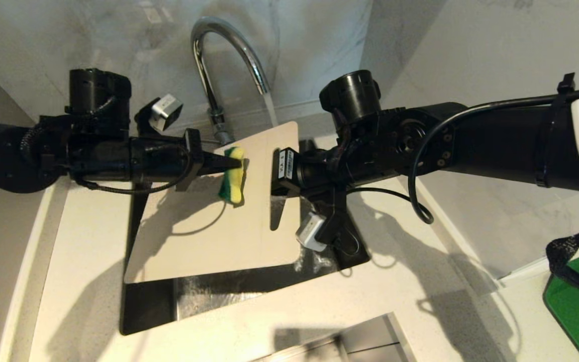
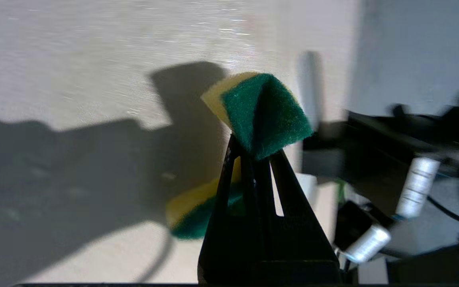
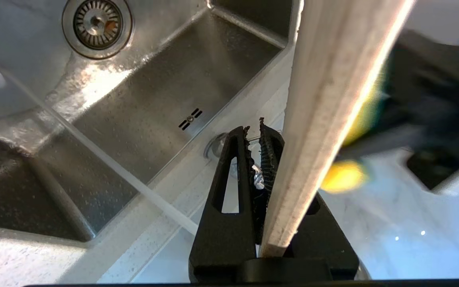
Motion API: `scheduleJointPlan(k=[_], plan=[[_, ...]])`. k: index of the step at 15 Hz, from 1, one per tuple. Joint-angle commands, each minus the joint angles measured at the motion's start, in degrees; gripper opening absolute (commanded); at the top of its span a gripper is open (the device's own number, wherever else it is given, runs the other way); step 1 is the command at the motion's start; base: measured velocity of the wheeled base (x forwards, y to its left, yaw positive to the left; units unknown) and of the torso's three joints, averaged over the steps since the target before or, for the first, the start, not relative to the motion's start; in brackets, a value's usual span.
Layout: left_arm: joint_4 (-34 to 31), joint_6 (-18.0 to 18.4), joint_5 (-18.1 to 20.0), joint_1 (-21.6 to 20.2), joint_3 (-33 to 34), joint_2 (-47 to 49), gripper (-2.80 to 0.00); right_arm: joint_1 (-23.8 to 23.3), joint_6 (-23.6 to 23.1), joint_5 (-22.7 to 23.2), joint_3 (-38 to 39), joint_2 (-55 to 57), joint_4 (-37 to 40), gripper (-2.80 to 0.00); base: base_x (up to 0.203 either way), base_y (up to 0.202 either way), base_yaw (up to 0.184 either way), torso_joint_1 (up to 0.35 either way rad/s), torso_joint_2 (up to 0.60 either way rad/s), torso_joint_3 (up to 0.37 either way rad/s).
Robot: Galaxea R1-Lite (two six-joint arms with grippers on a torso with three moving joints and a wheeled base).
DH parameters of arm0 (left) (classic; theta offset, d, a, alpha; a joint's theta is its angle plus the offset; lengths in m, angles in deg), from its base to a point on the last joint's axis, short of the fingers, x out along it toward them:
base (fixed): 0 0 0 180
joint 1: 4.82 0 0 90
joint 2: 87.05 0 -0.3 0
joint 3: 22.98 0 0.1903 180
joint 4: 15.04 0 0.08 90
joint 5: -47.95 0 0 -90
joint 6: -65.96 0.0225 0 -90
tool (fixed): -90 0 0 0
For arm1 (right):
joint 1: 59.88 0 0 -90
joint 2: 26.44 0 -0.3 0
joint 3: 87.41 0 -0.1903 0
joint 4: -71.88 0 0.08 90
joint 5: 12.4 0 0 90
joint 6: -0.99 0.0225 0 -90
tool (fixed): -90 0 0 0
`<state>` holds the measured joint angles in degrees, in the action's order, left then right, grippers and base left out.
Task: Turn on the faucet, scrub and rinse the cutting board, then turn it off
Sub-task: Scrub the cutting board underwater
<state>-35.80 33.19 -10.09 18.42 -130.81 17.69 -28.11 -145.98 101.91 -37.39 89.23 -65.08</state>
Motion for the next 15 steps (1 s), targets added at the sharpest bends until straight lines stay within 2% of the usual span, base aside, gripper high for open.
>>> scheduleJointPlan(k=[1, 6, 9, 12, 15], plan=[[0.2, -0.09, -0.14, -0.48, -0.8, 3.26, -2.8, 0.05, -0.35, 0.13, 0.8, -1.41, 0.1, -2.8, 0.0, 0.0, 0.0, 0.0, 0.0, 0.0], [-0.12, 0.49, -0.24, -3.62, 0.47, 4.4, -2.8, -0.13, 0.19, 0.78, 1.12, -2.2, 0.01, -2.8, 0.0, 0.0, 0.0, 0.0, 0.0, 0.0], [0.05, 4.24, 0.07, -7.51, 3.78, 4.76, -2.8, -0.13, 0.19, 1.53, 1.32, -2.29, 0.01, -2.8, 0.0, 0.0, 0.0, 0.0, 0.0, 0.0], [0.24, 9.85, 0.37, -12.04, 8.48, 5.9, -2.8, -0.13, 0.26, 1.53, 1.24, -2.38, 0.01, -2.8, 0.0, 0.0, 0.0, 0.0, 0.0, 0.0], [1.53, 12.72, 3.01, -17.45, 13.46, 6.27, -2.8, -0.46, 0.37, 1.53, 1.34, -3.08, 0.01, -2.8, 0.0, 0.0, 0.0, 0.0, 0.0, 0.0]])
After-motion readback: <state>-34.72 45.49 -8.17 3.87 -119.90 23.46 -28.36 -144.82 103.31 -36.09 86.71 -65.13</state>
